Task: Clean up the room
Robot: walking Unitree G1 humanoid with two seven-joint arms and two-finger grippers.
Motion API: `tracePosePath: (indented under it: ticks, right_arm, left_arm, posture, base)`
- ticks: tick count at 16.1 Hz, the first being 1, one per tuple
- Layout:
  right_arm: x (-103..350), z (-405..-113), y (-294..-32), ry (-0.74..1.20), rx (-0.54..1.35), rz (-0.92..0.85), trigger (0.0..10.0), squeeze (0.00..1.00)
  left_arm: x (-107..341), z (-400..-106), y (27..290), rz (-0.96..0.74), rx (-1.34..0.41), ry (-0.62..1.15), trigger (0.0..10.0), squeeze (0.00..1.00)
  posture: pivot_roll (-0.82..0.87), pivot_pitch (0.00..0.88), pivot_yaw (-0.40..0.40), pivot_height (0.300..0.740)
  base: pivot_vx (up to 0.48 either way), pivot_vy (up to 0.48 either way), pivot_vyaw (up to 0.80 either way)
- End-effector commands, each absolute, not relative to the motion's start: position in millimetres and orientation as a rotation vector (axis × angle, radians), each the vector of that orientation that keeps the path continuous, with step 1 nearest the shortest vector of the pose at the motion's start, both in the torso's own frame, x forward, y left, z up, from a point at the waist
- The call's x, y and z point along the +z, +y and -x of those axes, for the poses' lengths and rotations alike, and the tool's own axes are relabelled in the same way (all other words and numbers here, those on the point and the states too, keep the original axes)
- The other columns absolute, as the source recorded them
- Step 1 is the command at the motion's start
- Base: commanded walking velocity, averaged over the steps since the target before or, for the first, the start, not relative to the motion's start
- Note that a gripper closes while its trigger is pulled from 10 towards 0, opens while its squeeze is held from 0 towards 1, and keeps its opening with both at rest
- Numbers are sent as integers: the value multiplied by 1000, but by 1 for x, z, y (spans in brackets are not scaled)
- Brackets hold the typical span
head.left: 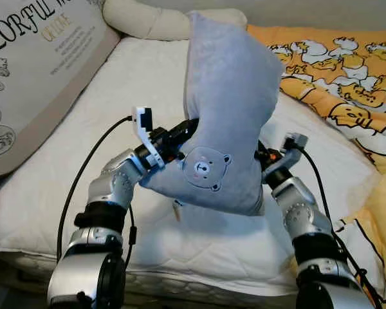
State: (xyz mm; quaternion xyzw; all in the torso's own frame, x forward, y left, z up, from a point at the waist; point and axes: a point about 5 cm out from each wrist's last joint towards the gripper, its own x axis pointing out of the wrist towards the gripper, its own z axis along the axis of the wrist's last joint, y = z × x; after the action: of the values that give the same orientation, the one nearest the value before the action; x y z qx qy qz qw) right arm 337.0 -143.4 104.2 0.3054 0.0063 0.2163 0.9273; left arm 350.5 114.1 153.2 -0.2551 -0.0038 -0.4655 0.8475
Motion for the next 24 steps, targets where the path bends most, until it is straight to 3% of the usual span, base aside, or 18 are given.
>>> tracePosePath:
  ticks: [1,4,6,11,12,13,17,20,24]
  right_arm:
    - [118,-338,-134,-40,483,-637,0,0]
    - [124,-335,-135,-69,486,-625,0,0]
    - [119,-330,-139,-37,439,-557,0,0]
    - [94,-312,-128,83,407,-438,0,0]
    - [93,-313,-128,92,397,-416,3176,0]
    - [91,-313,-129,112,374,-389,10000,0]
    - [85,-313,-132,165,350,-339,10000,0]
    - [85,-314,-131,172,316,-351,10000,0]
    - [83,-316,-128,185,290,-346,10000,0]
  left_arm:
    - [156,-348,104,492,-1012,-1,0,0]
    - [159,-346,106,469,-957,-30,0,0]
    - [147,-346,111,274,-832,40,0,0]
    - [126,-334,122,100,-655,76,314,0]
    - [126,-333,122,61,-633,63,6588,0]
    - [125,-334,123,18,-601,68,10000,0]
    - [124,-336,124,-28,-566,79,10000,0]
    - [123,-336,123,-38,-552,84,10000,0]
    - [124,-340,129,-64,-515,93,10000,0]
  posture:
    - [-68,0,88,740]
    - [-78,0,95,740]
    - [-55,0,67,740]
    - [-20,0,33,740]
    - [-18,0,30,740]
    - [-11,0,21,740]
    - [-14,0,15,740]
    - [-15,0,22,740]
    - [-7,0,24,740]
  base:
    - [0,0,0]
    - [0,0,0]
    - [0,0,0]
    - [0,0,0]
    - [0,0,0]
    - [0,0,0]
    - [0,0,0]
    - [0,326,-744]
    - [0,343,0]
